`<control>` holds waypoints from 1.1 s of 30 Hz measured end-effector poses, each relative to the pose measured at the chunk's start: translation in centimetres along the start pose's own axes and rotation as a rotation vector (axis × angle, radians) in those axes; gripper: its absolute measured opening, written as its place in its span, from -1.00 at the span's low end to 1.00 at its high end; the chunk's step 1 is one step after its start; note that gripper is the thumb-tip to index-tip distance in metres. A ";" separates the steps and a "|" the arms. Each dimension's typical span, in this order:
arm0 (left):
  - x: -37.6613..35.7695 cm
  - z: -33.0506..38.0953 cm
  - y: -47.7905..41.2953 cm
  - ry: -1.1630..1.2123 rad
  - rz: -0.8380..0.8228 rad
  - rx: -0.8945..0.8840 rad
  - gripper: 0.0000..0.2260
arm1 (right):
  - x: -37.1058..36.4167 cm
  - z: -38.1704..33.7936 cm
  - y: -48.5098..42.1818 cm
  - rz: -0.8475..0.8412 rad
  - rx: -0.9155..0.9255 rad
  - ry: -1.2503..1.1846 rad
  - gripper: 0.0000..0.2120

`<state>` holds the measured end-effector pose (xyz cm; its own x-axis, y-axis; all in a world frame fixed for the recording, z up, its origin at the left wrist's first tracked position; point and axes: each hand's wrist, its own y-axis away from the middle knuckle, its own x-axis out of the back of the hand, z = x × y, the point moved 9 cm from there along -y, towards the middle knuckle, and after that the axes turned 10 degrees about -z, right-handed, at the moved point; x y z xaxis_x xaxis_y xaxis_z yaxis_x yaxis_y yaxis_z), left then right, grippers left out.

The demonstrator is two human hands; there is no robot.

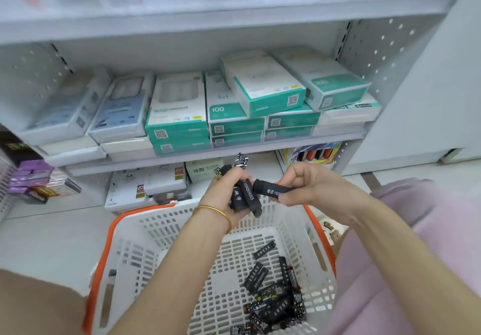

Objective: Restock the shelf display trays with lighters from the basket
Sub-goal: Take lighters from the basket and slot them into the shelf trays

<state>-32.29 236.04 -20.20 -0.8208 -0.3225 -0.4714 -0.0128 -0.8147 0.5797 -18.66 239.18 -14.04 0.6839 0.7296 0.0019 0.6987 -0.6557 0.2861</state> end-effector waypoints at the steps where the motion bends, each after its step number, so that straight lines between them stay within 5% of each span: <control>1: -0.7 0.7 0.8 0.001 -0.011 -0.008 -0.83 | 0.1 -1.0 0.3 0.006 0.026 0.012 -0.77; 14: -14.5 10.1 7.3 0.071 -0.332 -0.104 -0.93 | 4.4 -18.2 7.2 0.211 0.337 0.156 -0.51; 20: -20.0 12.1 7.6 0.100 -0.441 -0.072 -0.91 | 10.1 -25.6 9.7 0.501 0.544 0.149 -0.75; 27: -21.8 11.5 6.1 0.075 -0.448 -0.026 -0.92 | 15.9 -29.9 7.4 0.938 0.566 0.494 -0.75; 33: -22.1 10.9 5.3 0.081 -0.501 0.029 -0.80 | 16.2 -30.1 4.2 1.048 0.486 0.835 -0.70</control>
<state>-20.45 244.07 0.48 -0.6629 0.0675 -0.7456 -0.4104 -0.8657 0.2865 -10.97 254.13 15.98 0.7182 -0.3394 0.6075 0.0742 -0.8307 -0.5518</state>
